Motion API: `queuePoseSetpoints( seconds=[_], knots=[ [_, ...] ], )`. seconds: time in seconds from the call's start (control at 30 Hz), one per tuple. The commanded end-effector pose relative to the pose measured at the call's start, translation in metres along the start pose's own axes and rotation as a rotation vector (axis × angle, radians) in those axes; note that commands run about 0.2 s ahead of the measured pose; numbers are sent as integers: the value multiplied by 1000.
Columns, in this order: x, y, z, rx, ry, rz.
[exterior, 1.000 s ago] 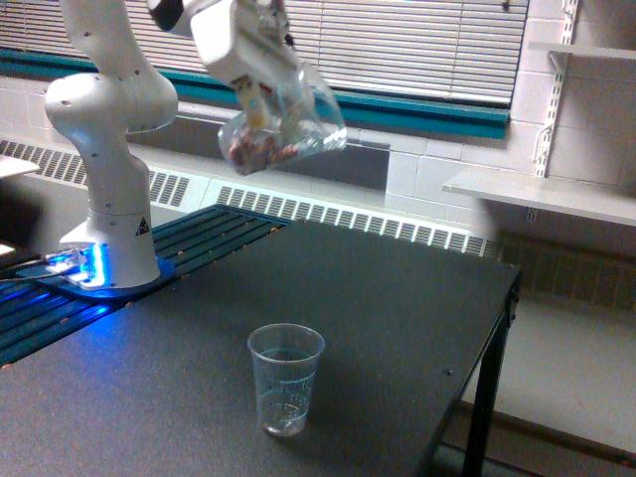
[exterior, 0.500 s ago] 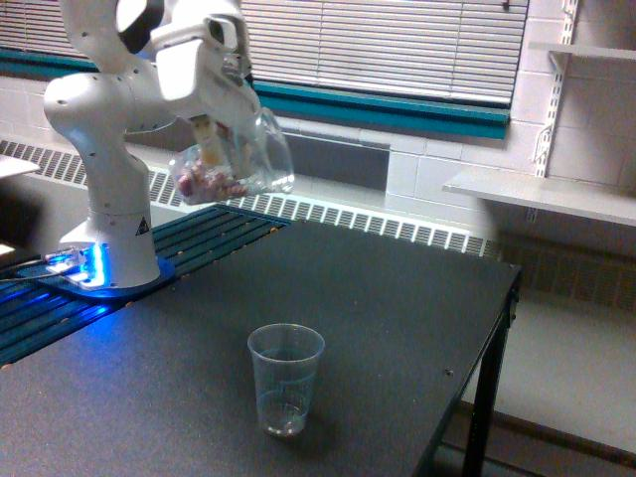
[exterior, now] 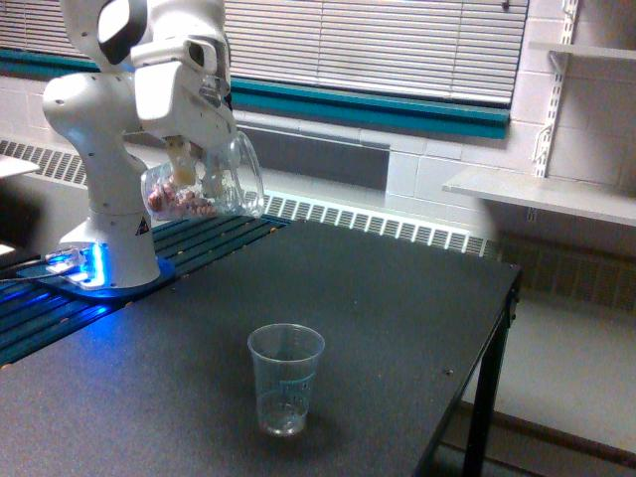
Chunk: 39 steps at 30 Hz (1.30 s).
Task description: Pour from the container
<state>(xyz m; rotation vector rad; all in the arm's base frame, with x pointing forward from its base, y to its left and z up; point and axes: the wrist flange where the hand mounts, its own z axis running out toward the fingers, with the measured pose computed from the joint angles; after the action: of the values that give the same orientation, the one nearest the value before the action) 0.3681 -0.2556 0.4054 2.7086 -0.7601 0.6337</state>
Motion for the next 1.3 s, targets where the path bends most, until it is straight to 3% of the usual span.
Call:
queuePoseSetpoints(
  seconds=[0.03, 0.73, 1.3],
  knots=[
    [-5, -4, 7, -22, -18, -27],
    [-17, -30, 38, -111, -72, -82],
    [-27, -44, 53, -190, -91, -110]
  ],
)
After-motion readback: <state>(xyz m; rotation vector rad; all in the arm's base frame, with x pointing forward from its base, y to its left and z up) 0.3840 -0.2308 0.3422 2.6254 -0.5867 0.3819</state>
